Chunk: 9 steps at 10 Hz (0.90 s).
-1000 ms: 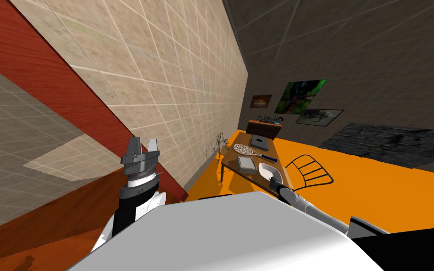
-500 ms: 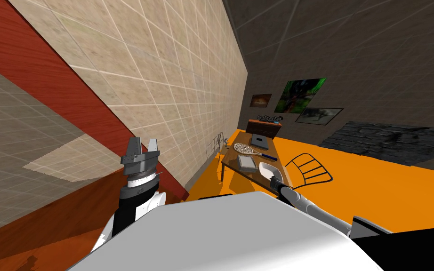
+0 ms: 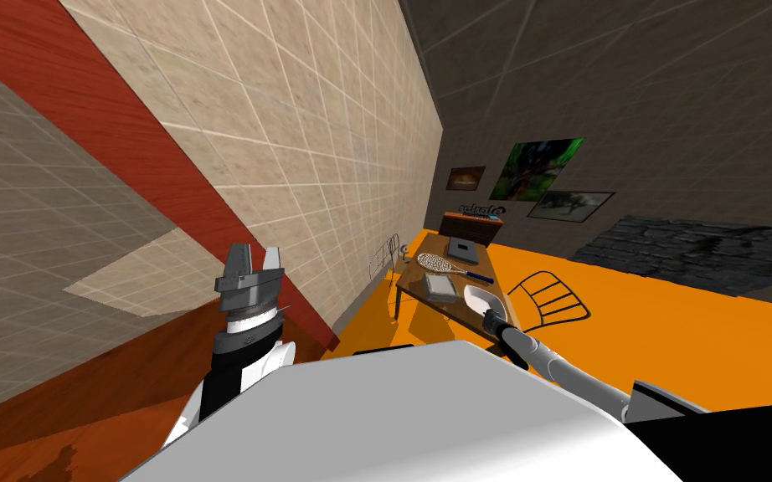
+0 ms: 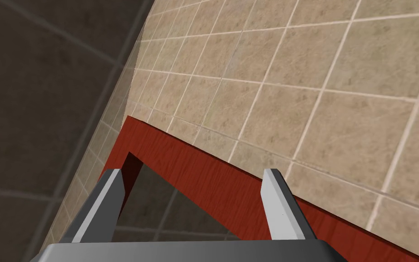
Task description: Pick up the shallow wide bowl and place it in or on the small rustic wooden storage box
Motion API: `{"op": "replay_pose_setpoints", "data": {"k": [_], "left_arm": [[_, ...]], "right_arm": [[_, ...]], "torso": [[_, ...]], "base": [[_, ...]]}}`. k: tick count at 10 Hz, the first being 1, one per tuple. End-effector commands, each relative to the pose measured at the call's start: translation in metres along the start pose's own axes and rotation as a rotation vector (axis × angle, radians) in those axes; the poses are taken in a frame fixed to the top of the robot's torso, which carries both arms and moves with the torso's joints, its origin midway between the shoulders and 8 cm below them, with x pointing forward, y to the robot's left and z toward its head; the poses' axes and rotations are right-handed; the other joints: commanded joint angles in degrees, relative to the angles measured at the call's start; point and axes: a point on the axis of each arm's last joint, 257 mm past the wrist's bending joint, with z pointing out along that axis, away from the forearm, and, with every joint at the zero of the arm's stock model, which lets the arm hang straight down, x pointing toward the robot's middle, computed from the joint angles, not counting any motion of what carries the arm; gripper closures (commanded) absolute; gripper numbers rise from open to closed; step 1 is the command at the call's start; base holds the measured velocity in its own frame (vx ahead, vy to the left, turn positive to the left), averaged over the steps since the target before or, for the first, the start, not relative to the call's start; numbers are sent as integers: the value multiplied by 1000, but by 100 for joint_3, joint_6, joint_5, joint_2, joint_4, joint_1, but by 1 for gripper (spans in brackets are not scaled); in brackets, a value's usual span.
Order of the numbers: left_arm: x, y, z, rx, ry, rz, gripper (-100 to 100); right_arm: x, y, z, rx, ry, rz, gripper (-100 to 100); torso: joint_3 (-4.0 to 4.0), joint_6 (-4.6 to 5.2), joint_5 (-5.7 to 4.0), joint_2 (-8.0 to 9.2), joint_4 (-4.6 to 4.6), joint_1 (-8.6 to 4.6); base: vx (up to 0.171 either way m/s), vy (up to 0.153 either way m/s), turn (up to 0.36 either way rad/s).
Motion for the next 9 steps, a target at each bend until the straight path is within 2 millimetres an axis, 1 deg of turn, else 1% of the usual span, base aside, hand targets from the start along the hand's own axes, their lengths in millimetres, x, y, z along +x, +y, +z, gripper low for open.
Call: {"op": "replay_pose_setpoints", "data": {"k": [1,2,3,4,7,8,9], "left_arm": [[0,0,0,0,0,0,0],[0,0,0,0,0,0,0],[0,0,0,0,0,0,0],[0,0,0,0,0,0,0],[0,0,0,0,0,0,0],[0,0,0,0,0,0,0],[0,0,0,0,0,0,0]], "right_arm": [[-1,-1,0,3,-4,-20,100],[11,-36,0,56,14,4,100],[9,-36,0,59,8,-57,100],[8,-37,0,60,6,-46,100],[11,-36,0,56,14,4,100],[20,-59,-2,92,28,26,100],[20,-59,-2,92,28,26,100]], "torso": [[0,0,0,0,0,0],[-5,-2,0,-10,-1,-6],[13,-11,6,23,8,14],[25,-2,14,41,13,25],[1,-2,11,-2,5,5],[-2,-3,11,-8,4,2],[14,-10,19,19,13,19]], "base": [[6,-3,-3],[-130,56,241],[-163,72,123],[-80,42,-14],[1,1,-6],[-95,40,189],[-124,56,137]]}}
